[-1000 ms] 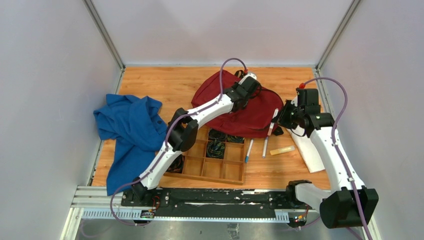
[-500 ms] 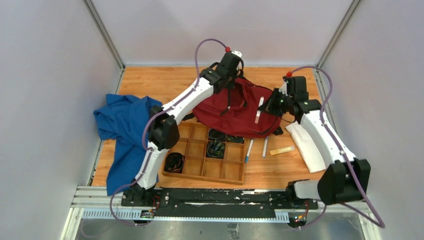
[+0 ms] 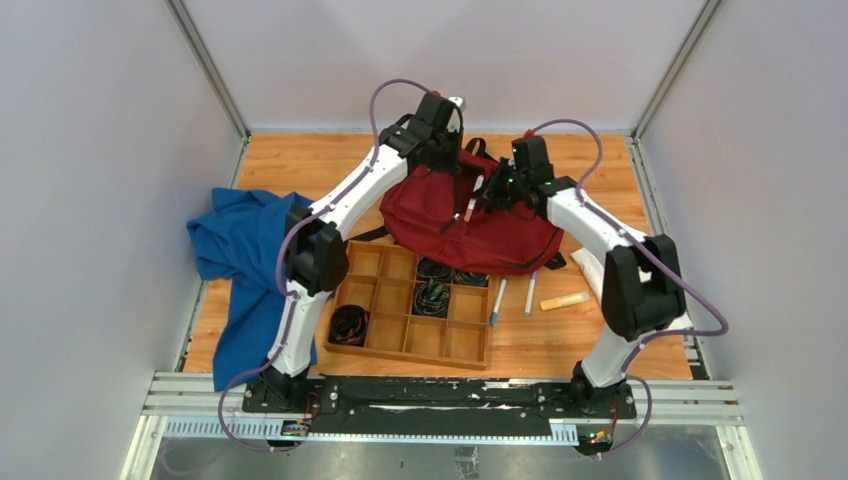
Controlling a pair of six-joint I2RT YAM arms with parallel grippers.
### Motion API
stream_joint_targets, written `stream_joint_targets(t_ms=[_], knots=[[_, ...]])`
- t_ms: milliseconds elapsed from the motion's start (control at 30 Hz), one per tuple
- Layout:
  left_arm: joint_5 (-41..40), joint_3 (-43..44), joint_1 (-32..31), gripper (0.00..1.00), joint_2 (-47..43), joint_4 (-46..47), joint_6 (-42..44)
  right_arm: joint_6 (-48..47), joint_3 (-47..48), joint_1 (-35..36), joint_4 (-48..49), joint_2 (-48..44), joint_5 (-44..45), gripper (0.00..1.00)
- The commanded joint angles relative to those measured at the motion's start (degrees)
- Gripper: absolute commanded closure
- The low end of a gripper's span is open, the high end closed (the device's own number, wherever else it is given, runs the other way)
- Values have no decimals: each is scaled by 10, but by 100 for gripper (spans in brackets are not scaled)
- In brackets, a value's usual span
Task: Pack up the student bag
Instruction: Place the stationery in the student bag.
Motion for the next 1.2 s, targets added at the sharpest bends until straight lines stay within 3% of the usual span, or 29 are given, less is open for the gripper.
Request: stream_joint_targets(t_ms=[0,433,500,567,633,700,967,1067,1167], knots=[[41,3,-1,100,1,-1,-13,35,43,43,49,48,91,100],[59,-50,-1,100,-23,6,-12,20,198,45,24,194,119,100],[59,-60,-1,100,-28,13,-13,16,217,41,23,211,89,100],[56,-62,-1,100,-30,16,-12,4,223,40,8,213,59,74],[50,-65,0,100,-30,19,-8,-2,188,42,13,183,61,53],[42,-67,1,100,-29,24,-6,-13,149,41,23,143,69,45],[46,-102,6,100,-40,50,-6,-144,58,41,-80,-54,104,45],[56,-115,8,100,-48,60,-8,-162,-21,41,-137,-191,215,44],[74,-143,7,100,-63,100,-15,-160,-161,40,-168,-329,313,44]])
